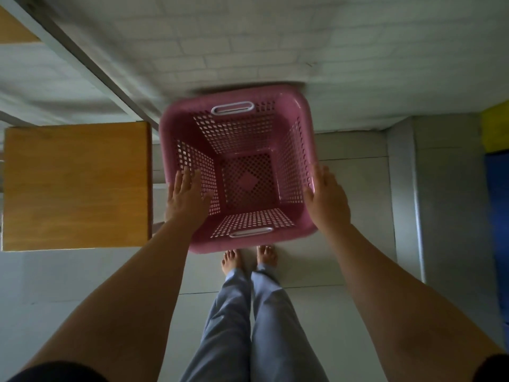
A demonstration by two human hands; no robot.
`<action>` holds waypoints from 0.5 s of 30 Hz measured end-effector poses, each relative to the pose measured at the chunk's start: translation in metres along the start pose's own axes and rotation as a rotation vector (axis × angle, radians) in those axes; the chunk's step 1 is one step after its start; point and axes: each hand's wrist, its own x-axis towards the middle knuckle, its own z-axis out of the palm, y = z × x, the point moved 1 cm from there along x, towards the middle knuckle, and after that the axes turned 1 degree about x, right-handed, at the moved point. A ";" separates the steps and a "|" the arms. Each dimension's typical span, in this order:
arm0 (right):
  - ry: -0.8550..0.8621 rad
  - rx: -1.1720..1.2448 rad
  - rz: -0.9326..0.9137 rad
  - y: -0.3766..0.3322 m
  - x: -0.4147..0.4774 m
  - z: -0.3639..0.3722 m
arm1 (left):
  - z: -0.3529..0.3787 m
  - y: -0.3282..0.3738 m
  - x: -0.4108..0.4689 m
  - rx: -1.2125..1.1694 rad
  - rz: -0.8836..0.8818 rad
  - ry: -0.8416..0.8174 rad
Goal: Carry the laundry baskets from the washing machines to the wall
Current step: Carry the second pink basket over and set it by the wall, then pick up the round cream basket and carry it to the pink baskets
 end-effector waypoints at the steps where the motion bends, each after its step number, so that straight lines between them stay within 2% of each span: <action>1: 0.005 0.000 0.004 0.000 -0.007 -0.007 | -0.003 0.005 -0.006 0.010 0.023 0.018; 8: 0.012 -0.007 0.108 0.009 -0.080 -0.053 | -0.032 0.043 -0.059 0.058 0.210 0.124; 15: 0.097 0.072 0.322 0.020 -0.185 -0.078 | -0.048 0.090 -0.120 0.159 0.496 0.117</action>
